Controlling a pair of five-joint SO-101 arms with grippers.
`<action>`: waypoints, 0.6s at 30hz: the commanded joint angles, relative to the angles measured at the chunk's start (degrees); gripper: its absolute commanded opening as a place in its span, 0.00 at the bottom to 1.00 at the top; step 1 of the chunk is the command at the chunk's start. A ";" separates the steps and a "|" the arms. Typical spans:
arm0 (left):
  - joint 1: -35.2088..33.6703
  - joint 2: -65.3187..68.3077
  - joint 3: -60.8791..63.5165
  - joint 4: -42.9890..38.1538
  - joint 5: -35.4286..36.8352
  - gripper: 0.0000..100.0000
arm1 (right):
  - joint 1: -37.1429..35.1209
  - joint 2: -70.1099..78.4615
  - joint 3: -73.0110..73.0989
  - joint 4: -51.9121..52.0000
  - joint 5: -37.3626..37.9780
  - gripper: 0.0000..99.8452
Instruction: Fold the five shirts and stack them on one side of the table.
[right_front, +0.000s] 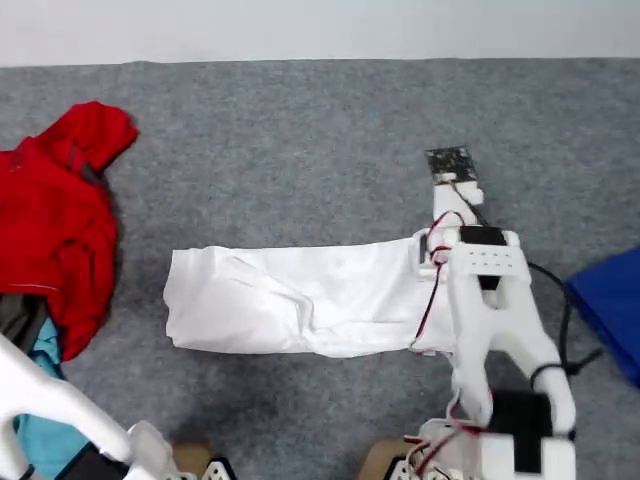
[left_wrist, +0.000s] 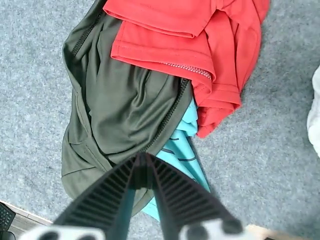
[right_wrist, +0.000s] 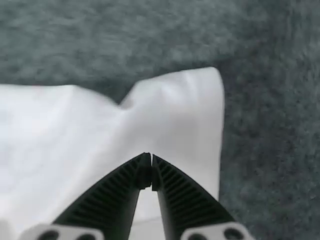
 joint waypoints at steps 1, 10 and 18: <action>0.18 -2.02 0.04 1.23 0.35 0.00 | 5.32 5.41 -2.90 -4.97 3.08 0.01; 0.18 -2.02 0.04 1.23 0.44 0.00 | 11.30 9.80 -10.99 2.51 4.48 0.01; 0.35 -2.02 0.04 1.23 0.44 0.00 | 12.70 6.20 -14.59 10.59 4.22 0.01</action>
